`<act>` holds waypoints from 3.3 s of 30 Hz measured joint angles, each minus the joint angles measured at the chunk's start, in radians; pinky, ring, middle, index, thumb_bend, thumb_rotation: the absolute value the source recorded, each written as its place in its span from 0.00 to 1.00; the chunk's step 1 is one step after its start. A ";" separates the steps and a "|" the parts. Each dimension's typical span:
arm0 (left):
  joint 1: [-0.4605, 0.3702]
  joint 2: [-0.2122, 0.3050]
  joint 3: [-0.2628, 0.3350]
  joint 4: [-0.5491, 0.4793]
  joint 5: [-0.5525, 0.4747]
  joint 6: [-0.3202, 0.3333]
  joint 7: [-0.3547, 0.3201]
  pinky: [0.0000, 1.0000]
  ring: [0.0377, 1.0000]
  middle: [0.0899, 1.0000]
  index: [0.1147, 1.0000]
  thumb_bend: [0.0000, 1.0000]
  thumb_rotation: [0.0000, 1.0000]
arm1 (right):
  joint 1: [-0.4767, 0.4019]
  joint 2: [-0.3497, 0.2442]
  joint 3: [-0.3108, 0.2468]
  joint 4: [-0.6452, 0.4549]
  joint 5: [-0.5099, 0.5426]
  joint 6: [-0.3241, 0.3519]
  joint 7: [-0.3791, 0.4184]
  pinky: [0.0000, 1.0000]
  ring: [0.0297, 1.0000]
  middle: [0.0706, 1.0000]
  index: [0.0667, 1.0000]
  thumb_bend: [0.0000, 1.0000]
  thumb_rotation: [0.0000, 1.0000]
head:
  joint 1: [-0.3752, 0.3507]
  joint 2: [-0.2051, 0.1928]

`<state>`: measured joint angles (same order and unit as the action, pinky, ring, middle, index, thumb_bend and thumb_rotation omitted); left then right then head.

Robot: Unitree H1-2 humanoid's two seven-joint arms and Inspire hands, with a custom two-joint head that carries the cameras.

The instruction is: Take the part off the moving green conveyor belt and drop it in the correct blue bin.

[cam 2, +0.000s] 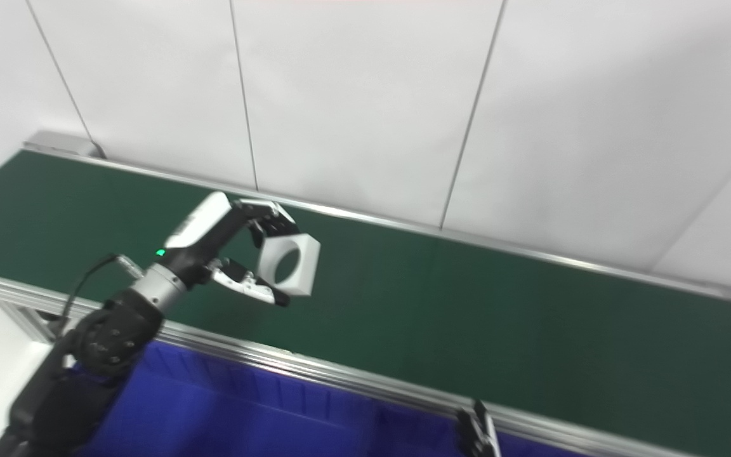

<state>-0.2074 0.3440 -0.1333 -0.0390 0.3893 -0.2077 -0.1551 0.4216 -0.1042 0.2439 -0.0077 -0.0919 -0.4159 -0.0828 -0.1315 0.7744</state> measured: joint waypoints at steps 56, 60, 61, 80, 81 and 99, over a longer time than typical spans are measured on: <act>0.408 -0.008 -0.187 -0.184 0.194 0.221 -0.241 0.58 0.67 0.69 0.44 0.50 0.05 | 0.038 0.071 -0.046 -0.113 -0.030 0.050 0.070 0.84 0.91 0.91 0.98 0.84 0.53 | -0.083 0.157; 0.401 -0.005 -0.207 -0.187 0.249 0.265 -0.268 0.64 0.77 0.80 0.71 0.63 0.15 | 0.044 0.071 -0.049 -0.121 -0.024 0.050 0.071 0.84 0.90 0.91 0.98 0.84 0.52 | -0.082 0.155; 0.399 -0.001 -0.212 -0.187 0.267 0.271 -0.273 0.67 0.79 0.83 0.75 0.66 0.20 | 0.045 0.071 -0.050 -0.120 -0.022 0.050 0.071 0.84 0.90 0.91 0.98 0.84 0.52 | -0.080 0.154; 0.419 -0.004 -0.128 -0.160 -0.055 0.228 -0.299 0.89 0.96 0.97 0.95 0.95 0.38 | 0.044 0.071 -0.049 -0.113 -0.023 0.050 0.071 0.88 0.91 0.92 0.98 0.91 0.53 | -0.074 0.083; 0.424 -0.016 -0.112 -0.147 -0.126 0.217 -0.301 0.89 0.97 0.97 0.94 0.95 0.38 | 0.045 0.070 -0.049 -0.110 -0.026 0.050 0.071 0.88 0.91 0.92 0.97 0.92 0.54 | -0.071 0.072; 0.513 -0.216 -0.007 0.037 -0.673 -0.145 -0.305 0.91 0.91 0.92 0.92 0.98 0.31 | 0.079 0.061 -0.057 -0.063 -0.092 0.030 0.065 0.85 0.89 0.90 0.97 0.92 0.57 | -0.045 -0.043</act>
<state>0.3059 0.1281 -0.1403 -0.0022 -0.2837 -0.3530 -0.4600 0.5010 -0.0428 0.1866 -0.0705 -0.1839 -0.3863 -0.0178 -0.1765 0.7318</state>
